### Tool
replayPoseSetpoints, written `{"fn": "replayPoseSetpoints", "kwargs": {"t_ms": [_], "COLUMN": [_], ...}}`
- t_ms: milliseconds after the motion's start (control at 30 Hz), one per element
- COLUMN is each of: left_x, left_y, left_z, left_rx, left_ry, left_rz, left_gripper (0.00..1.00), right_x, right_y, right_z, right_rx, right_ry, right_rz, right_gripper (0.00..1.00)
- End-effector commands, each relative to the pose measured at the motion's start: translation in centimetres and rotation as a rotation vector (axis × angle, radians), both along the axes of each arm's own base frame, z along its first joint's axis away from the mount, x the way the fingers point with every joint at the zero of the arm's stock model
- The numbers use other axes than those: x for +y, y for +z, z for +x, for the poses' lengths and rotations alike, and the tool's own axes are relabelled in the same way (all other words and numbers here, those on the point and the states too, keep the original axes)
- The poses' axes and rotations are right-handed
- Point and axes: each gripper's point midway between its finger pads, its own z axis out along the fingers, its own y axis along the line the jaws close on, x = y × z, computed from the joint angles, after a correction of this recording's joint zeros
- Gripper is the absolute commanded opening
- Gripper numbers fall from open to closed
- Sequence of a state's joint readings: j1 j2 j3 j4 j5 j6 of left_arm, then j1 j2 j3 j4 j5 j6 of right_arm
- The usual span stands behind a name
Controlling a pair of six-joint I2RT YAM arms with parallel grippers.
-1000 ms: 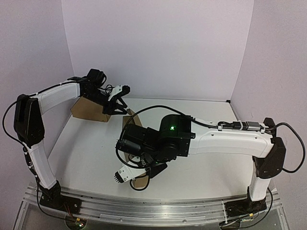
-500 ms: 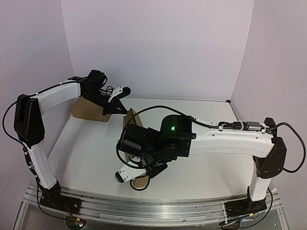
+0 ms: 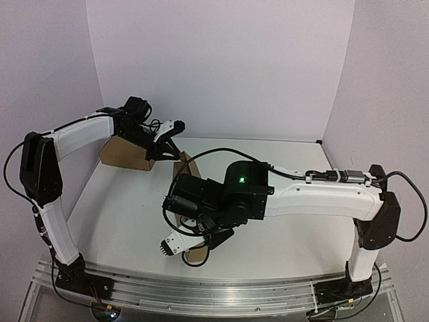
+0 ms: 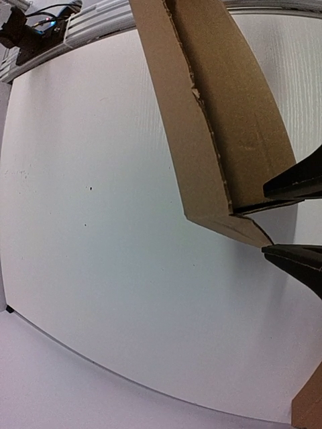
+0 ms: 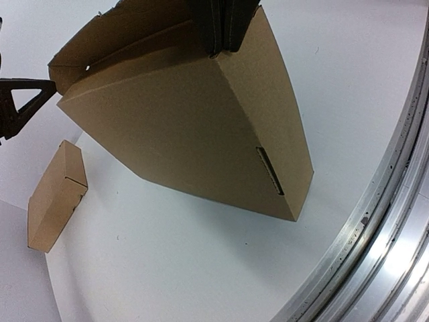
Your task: Fold the paper box
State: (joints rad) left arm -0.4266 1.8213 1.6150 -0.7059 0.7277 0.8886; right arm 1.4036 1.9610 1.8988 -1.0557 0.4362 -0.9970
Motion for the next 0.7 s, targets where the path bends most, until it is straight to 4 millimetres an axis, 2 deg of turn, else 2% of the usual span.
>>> {"fn": "replayPoseSetpoints", "kwargs": {"t_ms": [0,133,233,300,400,533,600,667], "left_x": [-1.3,-1.2,-0.9,-0.7,-0.8,-1.0,-1.5,-2.2], "left_y": [0.5,0.7,1.6,2.0,2.0,0.6,0.3,0.6], "left_z": [-0.2,1.4,3.3,3.8,3.6,2.2,1.6,1.2], "left_rx": [-0.051,-0.097,-0.158,-0.176,-0.185,-0.134,-0.119,-0.115], "left_ry": [-0.042,0.015,0.066,0.07,0.038,-0.027,-0.05,-0.061], "left_rz": [0.004,0.01,0.008,0.005,0.005,0.019,0.013,-0.002], "left_gripper": [0.28,0.33,0.36,0.39,0.47,0.53,0.52,0.44], "right_x": [-4.1,-4.3,-4.3,-4.3,-4.3,-4.4,-4.4,-4.5], "right_y": [-7.8,-7.8,-7.8,-7.8,-7.8,-7.8,-7.7,-7.8], "right_z": [-1.6,-1.7,-1.8,-1.7,-1.7,-1.8,-1.7,-1.7], "right_rx": [0.143,0.147,0.149,0.15,0.149,0.148,0.149,0.15], "right_ry": [-0.009,-0.01,-0.01,-0.012,-0.015,-0.017,-0.017,-0.016], "right_rz": [-0.283,-0.284,-0.287,-0.285,-0.283,-0.284,-0.283,-0.285], "right_gripper": [0.0,0.0,0.0,0.0,0.0,0.0,0.0,0.0]}}
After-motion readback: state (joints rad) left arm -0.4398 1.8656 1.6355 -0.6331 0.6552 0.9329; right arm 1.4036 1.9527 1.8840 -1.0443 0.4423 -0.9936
